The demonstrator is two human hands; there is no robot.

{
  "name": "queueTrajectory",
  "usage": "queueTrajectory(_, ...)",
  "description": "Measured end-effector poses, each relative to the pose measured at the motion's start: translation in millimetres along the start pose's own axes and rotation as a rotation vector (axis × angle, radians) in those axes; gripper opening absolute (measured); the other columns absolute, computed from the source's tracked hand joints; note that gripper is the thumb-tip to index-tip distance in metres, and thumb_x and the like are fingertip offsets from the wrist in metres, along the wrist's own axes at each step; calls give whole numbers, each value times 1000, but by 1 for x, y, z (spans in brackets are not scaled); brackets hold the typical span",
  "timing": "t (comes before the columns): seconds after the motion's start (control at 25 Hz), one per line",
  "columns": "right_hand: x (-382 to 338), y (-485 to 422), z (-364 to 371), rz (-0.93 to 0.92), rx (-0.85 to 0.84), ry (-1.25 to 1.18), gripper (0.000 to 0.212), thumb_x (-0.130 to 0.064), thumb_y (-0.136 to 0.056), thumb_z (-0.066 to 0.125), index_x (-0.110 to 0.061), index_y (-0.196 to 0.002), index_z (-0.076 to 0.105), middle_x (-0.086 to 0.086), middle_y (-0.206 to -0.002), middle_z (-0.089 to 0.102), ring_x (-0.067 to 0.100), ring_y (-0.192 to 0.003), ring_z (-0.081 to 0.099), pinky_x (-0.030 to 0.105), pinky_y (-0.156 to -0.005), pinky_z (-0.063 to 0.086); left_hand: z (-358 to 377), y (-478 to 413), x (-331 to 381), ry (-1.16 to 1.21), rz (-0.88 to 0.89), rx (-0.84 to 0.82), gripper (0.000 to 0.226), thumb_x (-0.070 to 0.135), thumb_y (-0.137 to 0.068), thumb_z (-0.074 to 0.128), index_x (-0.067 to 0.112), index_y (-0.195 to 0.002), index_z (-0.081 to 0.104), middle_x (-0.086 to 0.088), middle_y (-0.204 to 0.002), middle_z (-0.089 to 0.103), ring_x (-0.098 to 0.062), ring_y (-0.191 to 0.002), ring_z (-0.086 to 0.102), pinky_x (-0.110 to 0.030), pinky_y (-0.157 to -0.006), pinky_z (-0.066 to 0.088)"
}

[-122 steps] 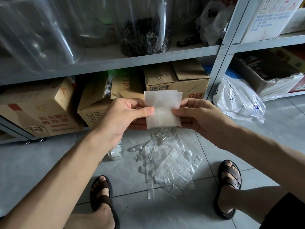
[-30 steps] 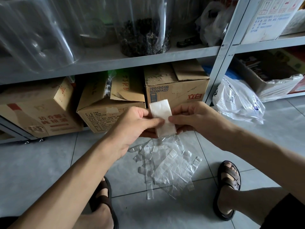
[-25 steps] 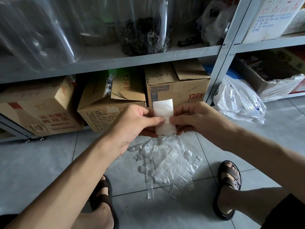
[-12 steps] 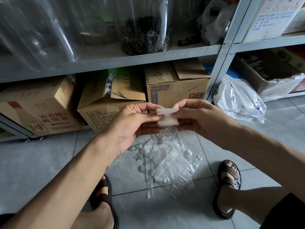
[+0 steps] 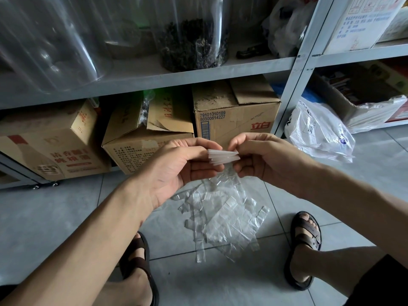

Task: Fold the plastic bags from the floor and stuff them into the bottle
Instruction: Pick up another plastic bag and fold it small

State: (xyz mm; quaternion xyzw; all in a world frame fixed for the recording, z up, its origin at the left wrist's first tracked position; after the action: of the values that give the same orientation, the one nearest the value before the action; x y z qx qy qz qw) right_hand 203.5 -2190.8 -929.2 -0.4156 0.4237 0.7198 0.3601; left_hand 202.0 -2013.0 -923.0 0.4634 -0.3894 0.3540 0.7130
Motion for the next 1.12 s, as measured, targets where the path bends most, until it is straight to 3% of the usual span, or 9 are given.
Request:
queueTrajectory(0.28, 0, -1, 0, -6, 8, -21, 30, 3, -98, 43, -7, -78, 64, 12, -66, 63, 14, -52, 63, 21, -52, 55, 1, 2, 2, -23, 25, 0, 43, -6, -95, 43, 7, -70, 75, -15, -77, 74, -21, -63, 73, -23, -57, 60)
queueTrajectory(0.48, 1, -4, 1, -24, 20, -10, 28, -4, -96, 47, -6, -75, 66, 14, -70, 65, 20, -57, 65, 25, -56, 57, -1, 2, 1, -11, 14, 31, 21, 6, -94, 51, -1, -88, 70, -14, -77, 74, -20, -65, 72, -24, -59, 60)
queueTrajectory(0.6, 3, -2, 2, -46, 2, 100, 8, -10, -86, 66, -3, -84, 65, 15, -78, 66, 20, -63, 65, 24, -61, 58, -4, -2, -3, -126, 59, 66, 22, 18, -73, 74, 1, -87, 75, -14, -79, 75, -17, -65, 72, -23, -59, 59)
queueTrajectory(0.76, 7, -4, -2, -49, 13, 138, 19, -5, -74, 72, -1, -91, 63, 13, -77, 68, 18, -65, 67, 22, -64, 59, -9, -5, -8, -165, 60, 109, 19, 11, -60, 77, 7, -78, 78, -13, -77, 75, -16, -66, 71, -23, -59, 59)
queueTrajectory(1.12, 9, -5, -2, -143, 76, 174, 19, -4, -70, 73, 0, -87, 67, 18, -83, 68, 20, -67, 68, 26, -68, 61, -10, -5, -8, -237, 140, 58, 21, -3, -77, 74, 2, -97, 73, -17, -88, 76, -19, -75, 73, -25, -67, 60)
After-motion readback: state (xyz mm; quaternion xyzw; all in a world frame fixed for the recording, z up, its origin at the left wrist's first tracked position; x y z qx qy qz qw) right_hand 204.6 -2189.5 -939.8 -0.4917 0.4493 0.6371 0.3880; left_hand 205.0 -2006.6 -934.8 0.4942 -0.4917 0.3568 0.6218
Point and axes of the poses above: each hand's wrist, its own y-axis away from the middle knuckle, its own z-axis out of the palm, x = y × z, the point moved 2 cm from there along -y, towards the middle knuckle
